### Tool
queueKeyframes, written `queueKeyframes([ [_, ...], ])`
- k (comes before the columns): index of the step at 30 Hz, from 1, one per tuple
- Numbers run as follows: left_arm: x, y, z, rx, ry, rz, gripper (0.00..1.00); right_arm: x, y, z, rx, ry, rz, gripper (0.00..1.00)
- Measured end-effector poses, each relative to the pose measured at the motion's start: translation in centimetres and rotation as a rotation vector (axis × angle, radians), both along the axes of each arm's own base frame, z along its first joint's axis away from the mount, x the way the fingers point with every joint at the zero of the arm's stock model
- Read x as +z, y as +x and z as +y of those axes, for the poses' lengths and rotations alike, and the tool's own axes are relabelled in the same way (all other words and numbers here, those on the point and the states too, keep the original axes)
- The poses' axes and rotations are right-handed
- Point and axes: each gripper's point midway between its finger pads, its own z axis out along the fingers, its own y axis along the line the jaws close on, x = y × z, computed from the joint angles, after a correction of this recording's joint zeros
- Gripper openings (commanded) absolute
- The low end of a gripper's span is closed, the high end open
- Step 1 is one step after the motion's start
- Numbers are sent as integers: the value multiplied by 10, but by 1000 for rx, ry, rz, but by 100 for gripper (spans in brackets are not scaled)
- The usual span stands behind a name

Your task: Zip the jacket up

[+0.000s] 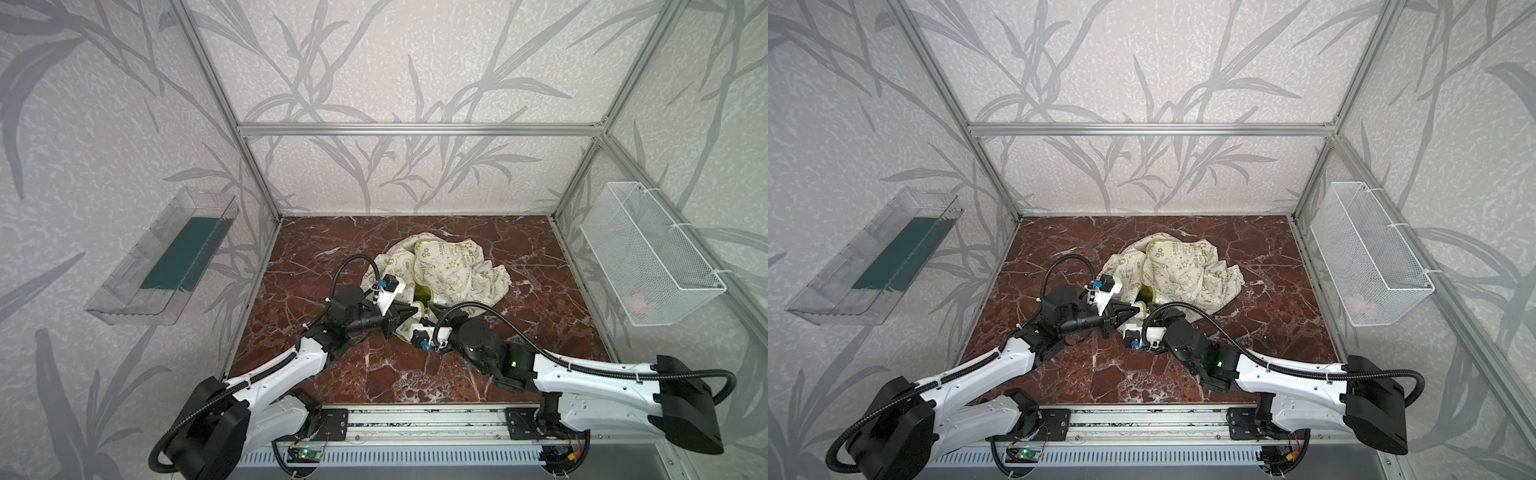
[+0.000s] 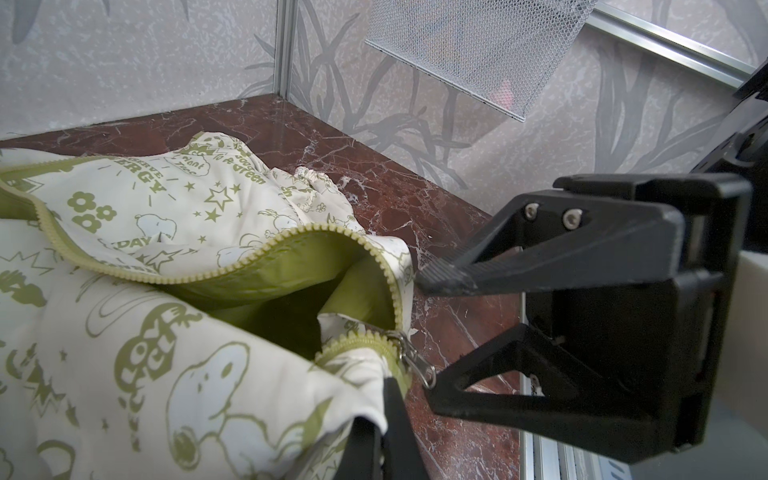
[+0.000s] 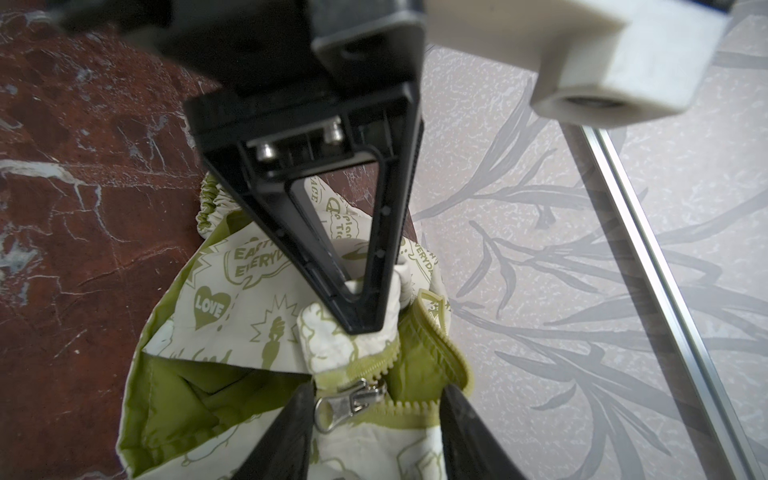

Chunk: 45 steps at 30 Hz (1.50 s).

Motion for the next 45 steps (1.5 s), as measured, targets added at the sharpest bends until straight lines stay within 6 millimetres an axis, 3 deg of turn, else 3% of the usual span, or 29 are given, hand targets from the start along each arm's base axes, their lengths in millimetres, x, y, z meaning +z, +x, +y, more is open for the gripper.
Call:
queueKeyframes([
  [26, -1, 1, 1, 11, 7, 2, 0, 6, 5, 1, -14, 56, 37, 0],
  [39, 3, 0, 6, 21, 38, -21, 0, 17, 19, 9, -55, 120, 113, 0],
  [45, 0, 1, 10, 31, 76, -26, 0, 10, 27, 13, -58, 122, 143, 0],
])
